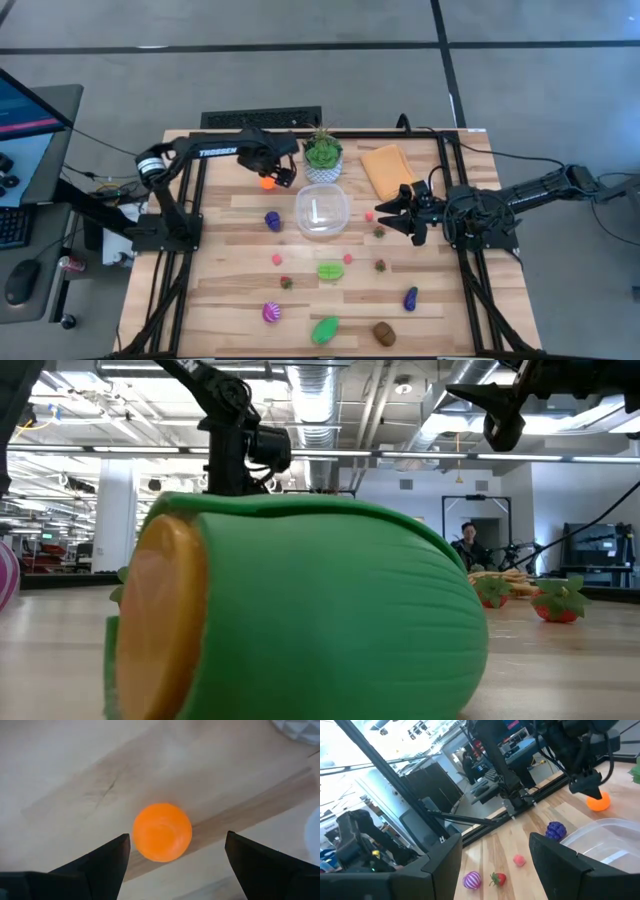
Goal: Pick and placing Produce into tupperware
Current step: Put the orange into the transparent bin
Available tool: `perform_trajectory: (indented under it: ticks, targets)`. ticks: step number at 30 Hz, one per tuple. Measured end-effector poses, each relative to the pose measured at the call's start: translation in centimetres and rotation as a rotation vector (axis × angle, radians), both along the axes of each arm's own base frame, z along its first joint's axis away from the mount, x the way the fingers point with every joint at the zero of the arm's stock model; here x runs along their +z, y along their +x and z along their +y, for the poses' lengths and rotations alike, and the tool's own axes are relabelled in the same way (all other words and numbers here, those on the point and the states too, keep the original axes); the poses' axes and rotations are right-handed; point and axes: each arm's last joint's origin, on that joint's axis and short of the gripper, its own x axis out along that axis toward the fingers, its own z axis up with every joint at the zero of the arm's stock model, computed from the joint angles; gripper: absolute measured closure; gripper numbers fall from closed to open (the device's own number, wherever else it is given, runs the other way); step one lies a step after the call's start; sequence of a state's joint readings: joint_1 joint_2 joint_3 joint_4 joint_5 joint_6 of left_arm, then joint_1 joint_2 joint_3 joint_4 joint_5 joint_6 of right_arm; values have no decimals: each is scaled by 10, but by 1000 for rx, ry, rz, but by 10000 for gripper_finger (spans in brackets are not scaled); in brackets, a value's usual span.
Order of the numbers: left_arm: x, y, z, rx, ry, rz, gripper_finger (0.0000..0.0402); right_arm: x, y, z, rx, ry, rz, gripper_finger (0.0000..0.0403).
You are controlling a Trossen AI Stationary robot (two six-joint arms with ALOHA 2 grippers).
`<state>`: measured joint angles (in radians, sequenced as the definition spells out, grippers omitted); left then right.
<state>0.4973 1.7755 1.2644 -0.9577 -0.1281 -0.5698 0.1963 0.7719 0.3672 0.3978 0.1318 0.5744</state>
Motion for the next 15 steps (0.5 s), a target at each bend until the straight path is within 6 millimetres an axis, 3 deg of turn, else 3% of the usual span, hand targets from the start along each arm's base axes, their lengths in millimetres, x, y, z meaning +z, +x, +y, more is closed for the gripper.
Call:
perform_trajectory:
  ticks: [15]
  targets:
    - [-12, -3, 4, 3, -5, 49, 85, 0, 0, 0, -1, 4, 1, 147]
